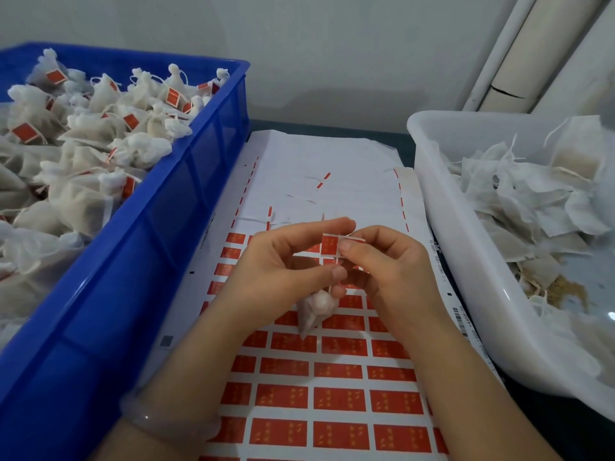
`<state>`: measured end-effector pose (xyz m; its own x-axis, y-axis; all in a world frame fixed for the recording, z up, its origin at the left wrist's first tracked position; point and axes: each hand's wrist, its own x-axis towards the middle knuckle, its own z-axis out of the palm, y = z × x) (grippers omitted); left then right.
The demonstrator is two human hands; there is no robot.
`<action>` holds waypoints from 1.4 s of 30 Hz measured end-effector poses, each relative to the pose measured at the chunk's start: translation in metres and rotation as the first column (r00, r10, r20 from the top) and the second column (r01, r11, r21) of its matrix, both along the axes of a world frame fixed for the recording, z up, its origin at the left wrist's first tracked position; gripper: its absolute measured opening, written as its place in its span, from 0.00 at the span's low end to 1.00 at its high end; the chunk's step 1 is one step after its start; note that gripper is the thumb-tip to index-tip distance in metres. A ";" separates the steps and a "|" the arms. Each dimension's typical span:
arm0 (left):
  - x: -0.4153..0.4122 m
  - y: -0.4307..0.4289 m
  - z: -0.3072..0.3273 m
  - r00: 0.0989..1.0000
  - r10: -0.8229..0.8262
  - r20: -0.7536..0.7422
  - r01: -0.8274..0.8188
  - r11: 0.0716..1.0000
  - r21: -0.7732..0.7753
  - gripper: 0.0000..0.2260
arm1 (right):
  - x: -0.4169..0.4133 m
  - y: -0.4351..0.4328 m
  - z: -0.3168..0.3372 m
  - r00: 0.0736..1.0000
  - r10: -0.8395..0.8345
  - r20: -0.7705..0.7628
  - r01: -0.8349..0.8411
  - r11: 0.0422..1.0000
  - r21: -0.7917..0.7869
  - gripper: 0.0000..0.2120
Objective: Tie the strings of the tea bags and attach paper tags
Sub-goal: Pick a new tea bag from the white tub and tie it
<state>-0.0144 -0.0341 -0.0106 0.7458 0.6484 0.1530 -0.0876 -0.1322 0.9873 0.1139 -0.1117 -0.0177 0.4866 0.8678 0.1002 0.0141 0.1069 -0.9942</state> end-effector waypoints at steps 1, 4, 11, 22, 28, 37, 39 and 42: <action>0.000 0.000 0.000 1.000 -0.001 -0.002 0.001 1.000 0.003 0.21 | 0.000 0.000 0.000 1.000 0.000 -0.003 0.000 1.000 0.001 0.03; 0.000 -0.001 0.000 1.000 -0.002 -0.008 0.002 1.000 0.011 0.22 | 0.000 0.000 0.001 1.000 -0.001 -0.003 0.001 1.000 0.000 0.02; -0.001 -0.001 0.001 1.000 -0.001 -0.019 0.002 1.000 0.025 0.22 | -0.002 0.000 0.002 0.999 -0.035 0.006 0.035 0.999 -0.016 0.04; 0.001 0.002 0.004 0.960 0.277 0.029 -0.277 0.961 0.005 0.17 | -0.007 -0.002 0.007 0.996 -0.052 0.070 0.050 0.998 0.033 0.12; 0.004 0.002 0.001 0.937 0.347 0.039 -0.349 0.933 0.082 0.12 | -0.008 -0.002 0.007 0.992 -0.022 0.127 0.026 0.999 -0.031 0.10; 0.003 -0.002 0.004 0.918 0.391 0.063 -0.395 0.903 0.166 0.08 | -0.009 -0.002 0.008 0.995 -0.019 0.099 0.020 1.000 -0.011 0.10; 0.003 -0.004 0.005 0.933 0.352 0.074 -0.359 0.923 0.136 0.09 | -0.010 -0.003 0.010 0.990 -0.034 0.135 0.031 0.999 0.027 0.09; 0.003 -0.006 0.007 0.937 0.336 0.101 -0.345 0.934 0.098 0.09 | -0.010 -0.003 0.011 0.988 -0.060 0.144 0.052 0.997 0.056 0.10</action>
<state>-0.0116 -0.0399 -0.0036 0.4655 0.8362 0.2898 -0.0970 -0.2773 0.9559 0.1042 -0.1144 -0.0069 0.5109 0.8315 0.2181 0.1659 0.1535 -0.9741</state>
